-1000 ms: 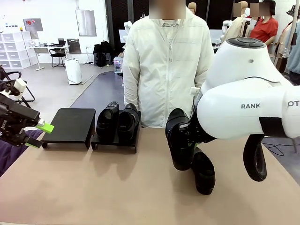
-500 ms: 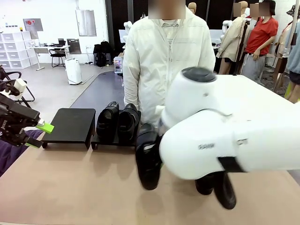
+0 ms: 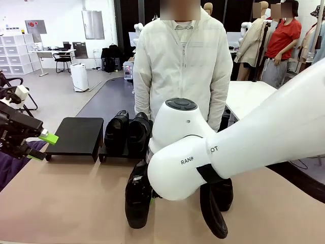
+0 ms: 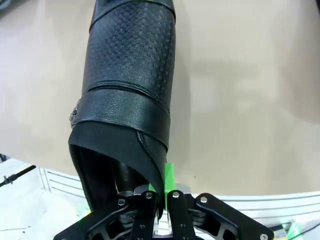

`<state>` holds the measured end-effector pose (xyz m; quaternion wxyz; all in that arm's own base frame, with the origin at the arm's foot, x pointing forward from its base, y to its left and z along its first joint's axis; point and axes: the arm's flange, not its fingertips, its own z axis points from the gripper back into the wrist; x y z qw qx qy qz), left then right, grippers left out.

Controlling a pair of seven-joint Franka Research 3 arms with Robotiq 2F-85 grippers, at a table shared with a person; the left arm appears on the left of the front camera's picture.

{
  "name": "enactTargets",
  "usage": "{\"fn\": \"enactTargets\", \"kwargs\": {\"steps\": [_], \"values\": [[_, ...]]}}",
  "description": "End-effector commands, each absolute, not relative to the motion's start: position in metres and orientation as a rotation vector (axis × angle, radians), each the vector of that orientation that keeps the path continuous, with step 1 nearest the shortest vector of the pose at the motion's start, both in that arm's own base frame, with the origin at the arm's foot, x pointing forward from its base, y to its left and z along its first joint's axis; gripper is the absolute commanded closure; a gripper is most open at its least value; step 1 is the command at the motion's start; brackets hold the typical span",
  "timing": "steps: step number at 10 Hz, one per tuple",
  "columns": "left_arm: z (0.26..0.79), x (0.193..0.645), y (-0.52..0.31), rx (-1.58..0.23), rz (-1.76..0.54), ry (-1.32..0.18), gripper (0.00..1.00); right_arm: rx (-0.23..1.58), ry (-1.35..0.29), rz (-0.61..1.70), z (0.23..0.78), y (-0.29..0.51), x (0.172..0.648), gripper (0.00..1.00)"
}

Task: Organize the shoes by placing them on the stand.
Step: Pick up one Shoe and place it in the middle of the table.

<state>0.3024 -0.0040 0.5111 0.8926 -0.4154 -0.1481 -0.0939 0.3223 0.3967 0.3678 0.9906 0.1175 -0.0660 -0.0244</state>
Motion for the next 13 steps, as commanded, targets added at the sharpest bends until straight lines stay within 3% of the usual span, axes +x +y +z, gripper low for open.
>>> {"fn": "enactTargets", "kwargs": {"steps": [1,3,4,5,6,8,11,13], "values": [[0.51,0.302,-0.002,-0.873,-0.215,-0.316,0.0,0.229,-0.14,-0.112,0.354,0.416,0.335,1.0],[0.51,0.302,-0.002,-0.873,-0.215,-0.316,0.0,0.23,-0.146,-0.128,0.343,0.415,0.341,1.0],[0.51,0.302,-0.002,-0.873,-0.215,-0.316,0.0,0.239,-0.14,-0.11,0.341,0.414,0.342,0.68],[0.51,0.302,-0.002,-0.873,-0.215,-0.316,0.0,0.246,-0.142,-0.109,0.341,0.413,0.343,0.09],[0.51,0.302,-0.002,-0.873,-0.215,-0.316,0.0,0.266,-0.141,-0.112,0.342,0.411,0.343,0.0],[0.51,0.302,-0.002,-0.873,-0.215,-0.316,0.0,0.28,-0.171,-0.096,0.357,0.403,0.341,0.0],[0.51,0.302,-0.002,-0.873,-0.215,-0.316,0.0,0.197,-0.309,-0.083,0.44,0.341,0.337,0.0],[0.51,0.302,-0.002,-0.873,-0.215,-0.316,0.0,0.334,-0.299,-0.022,0.5,0.262,0.337,0.0]]}}
